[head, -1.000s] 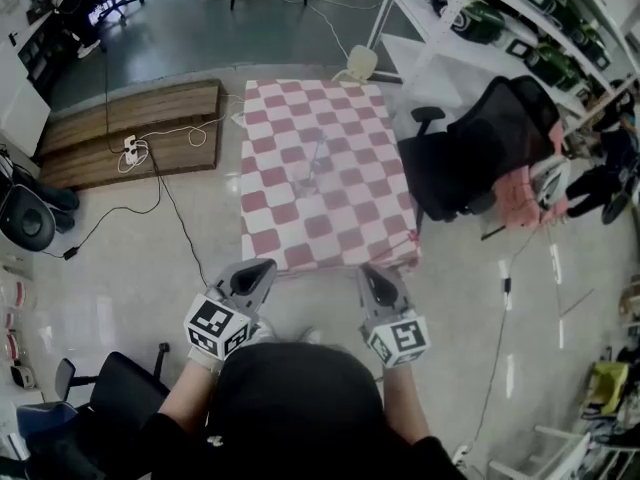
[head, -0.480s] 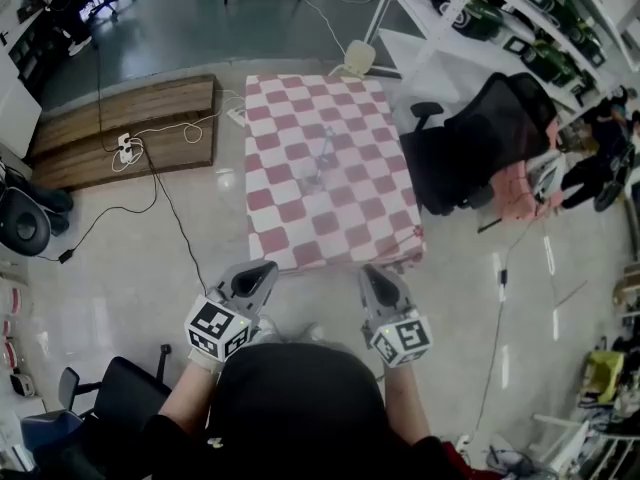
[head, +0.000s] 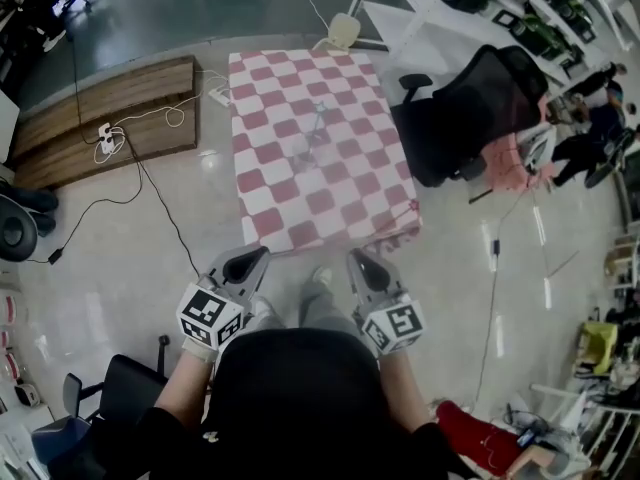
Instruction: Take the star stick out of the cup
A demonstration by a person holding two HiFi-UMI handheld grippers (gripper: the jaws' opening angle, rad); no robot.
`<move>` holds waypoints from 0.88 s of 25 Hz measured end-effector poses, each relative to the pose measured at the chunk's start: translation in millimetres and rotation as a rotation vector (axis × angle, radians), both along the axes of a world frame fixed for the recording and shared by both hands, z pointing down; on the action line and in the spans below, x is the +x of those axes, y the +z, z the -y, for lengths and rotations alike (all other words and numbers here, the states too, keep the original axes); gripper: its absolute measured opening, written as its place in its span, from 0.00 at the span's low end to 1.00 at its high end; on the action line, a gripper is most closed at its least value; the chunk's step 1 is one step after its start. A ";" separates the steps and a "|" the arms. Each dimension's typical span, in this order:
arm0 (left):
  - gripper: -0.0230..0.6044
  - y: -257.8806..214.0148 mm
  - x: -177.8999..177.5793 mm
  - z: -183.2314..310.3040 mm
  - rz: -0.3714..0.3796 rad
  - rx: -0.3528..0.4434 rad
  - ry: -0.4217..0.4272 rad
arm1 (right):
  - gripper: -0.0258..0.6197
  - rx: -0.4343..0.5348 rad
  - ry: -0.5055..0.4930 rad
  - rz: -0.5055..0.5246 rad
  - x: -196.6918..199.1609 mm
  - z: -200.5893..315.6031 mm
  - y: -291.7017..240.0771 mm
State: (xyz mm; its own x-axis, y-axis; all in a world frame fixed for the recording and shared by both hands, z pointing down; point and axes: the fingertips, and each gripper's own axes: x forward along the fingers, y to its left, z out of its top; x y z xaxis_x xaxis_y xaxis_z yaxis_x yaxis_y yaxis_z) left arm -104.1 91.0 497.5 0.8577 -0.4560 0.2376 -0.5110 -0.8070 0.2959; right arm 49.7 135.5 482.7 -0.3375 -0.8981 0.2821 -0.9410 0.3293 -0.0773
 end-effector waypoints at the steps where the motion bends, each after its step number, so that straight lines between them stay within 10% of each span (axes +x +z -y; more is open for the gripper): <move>1: 0.10 0.6 2.0 1.3 0.004 0.001 0.000 | 0.10 -0.003 -0.002 0.003 1.7 2.0 1.7; 22: 0.10 2.9 102.3 109.8 0.110 -0.001 -0.195 | 0.10 -0.010 -0.246 0.097 96.5 158.9 26.3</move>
